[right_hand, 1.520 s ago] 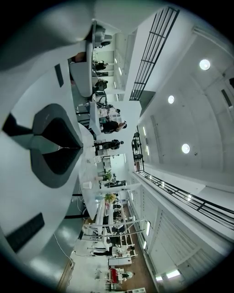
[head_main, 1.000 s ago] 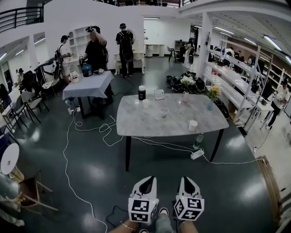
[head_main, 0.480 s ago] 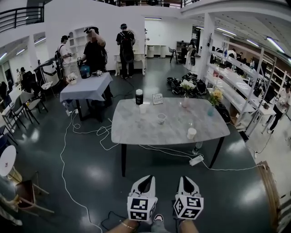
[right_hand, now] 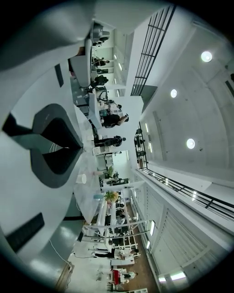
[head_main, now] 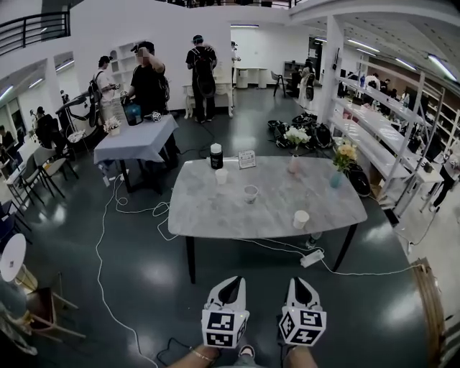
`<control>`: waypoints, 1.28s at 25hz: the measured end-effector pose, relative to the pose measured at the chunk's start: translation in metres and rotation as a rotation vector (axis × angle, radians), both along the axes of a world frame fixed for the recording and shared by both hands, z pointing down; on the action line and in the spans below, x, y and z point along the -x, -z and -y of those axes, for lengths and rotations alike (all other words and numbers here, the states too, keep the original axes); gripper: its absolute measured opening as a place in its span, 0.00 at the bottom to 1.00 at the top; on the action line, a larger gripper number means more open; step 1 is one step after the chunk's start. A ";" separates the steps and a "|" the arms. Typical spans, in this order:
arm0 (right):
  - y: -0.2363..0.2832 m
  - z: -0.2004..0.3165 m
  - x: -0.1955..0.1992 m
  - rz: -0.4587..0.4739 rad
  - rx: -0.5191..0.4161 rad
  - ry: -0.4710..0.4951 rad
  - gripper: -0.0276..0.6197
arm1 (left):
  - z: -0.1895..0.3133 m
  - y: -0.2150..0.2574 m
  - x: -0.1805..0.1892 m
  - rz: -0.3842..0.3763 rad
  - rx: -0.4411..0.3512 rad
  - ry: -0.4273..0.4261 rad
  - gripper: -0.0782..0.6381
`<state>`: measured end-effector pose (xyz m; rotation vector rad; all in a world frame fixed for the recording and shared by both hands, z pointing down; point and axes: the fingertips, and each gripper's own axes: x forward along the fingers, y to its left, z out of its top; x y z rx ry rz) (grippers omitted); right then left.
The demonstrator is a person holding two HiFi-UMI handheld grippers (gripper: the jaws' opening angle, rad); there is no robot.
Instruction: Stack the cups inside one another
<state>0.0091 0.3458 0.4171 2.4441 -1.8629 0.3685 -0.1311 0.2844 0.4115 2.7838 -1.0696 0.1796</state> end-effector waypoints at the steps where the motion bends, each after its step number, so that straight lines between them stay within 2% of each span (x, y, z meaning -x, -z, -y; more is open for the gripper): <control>1: 0.000 0.004 -0.006 0.003 -0.002 0.002 0.05 | 0.003 0.000 -0.006 0.004 -0.001 0.001 0.10; 13: -0.005 0.057 -0.058 0.025 0.009 0.075 0.05 | 0.049 0.001 -0.068 0.010 0.009 0.036 0.10; 24: -0.026 0.085 -0.085 0.119 0.021 0.090 0.05 | 0.071 -0.019 -0.086 0.050 0.034 0.061 0.10; 32: -0.030 0.111 -0.099 0.133 0.035 0.106 0.05 | 0.108 -0.014 -0.100 0.043 0.014 0.079 0.10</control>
